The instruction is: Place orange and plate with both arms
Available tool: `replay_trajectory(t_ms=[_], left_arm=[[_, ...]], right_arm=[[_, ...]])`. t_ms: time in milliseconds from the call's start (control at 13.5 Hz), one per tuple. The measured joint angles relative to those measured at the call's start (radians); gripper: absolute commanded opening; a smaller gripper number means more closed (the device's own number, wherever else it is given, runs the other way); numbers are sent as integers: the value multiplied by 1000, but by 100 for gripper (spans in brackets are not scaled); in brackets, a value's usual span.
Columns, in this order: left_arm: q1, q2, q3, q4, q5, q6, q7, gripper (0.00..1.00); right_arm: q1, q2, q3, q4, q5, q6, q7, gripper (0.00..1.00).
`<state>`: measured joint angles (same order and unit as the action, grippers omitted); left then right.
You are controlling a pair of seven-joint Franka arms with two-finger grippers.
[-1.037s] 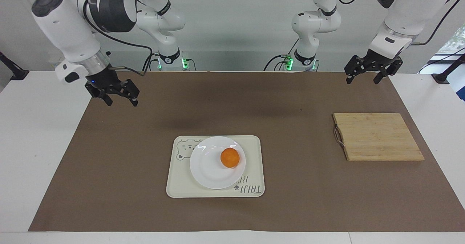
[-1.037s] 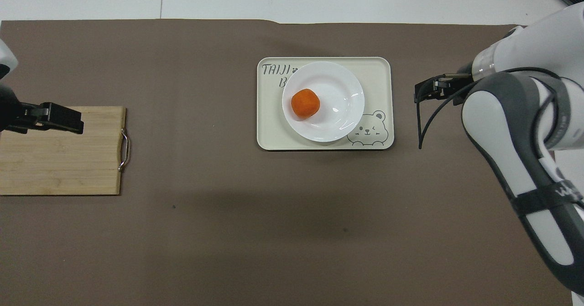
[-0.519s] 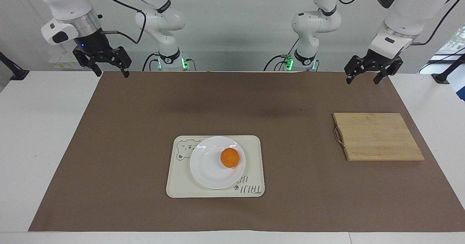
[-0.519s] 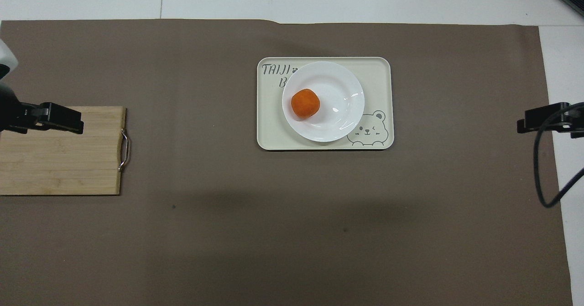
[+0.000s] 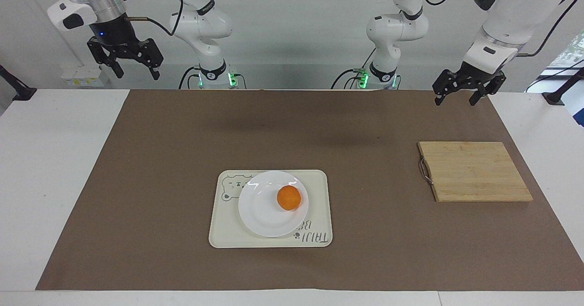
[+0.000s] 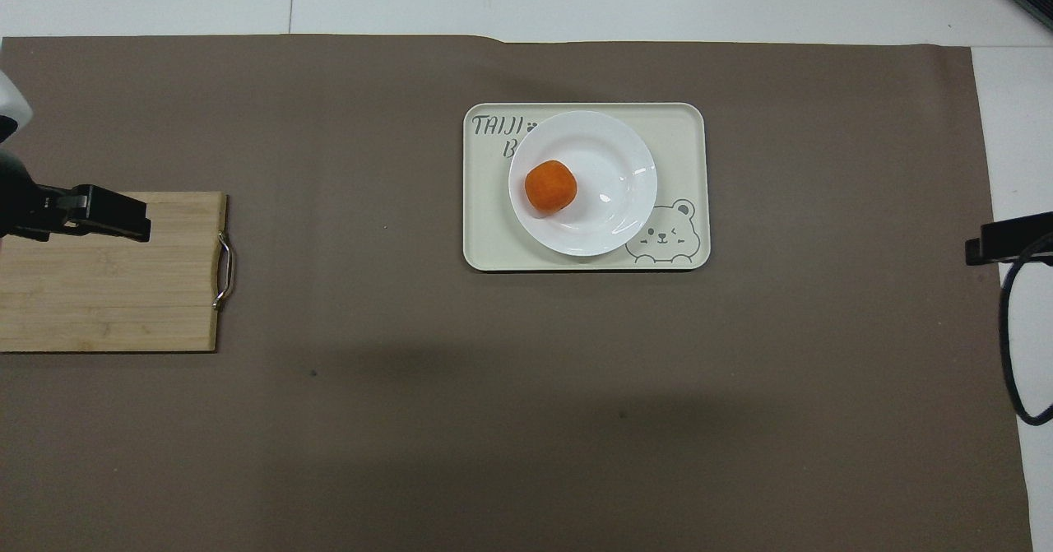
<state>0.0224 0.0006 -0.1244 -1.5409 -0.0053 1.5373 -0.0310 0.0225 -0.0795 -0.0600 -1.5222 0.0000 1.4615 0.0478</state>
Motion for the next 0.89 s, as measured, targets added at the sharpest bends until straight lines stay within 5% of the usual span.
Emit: replay_trajectory(t_ms=[889], left_arm=[[2, 0, 3, 0, 0, 1, 1, 100]], right_arm=[[-3, -51, -4, -86, -5, 14, -5, 100]])
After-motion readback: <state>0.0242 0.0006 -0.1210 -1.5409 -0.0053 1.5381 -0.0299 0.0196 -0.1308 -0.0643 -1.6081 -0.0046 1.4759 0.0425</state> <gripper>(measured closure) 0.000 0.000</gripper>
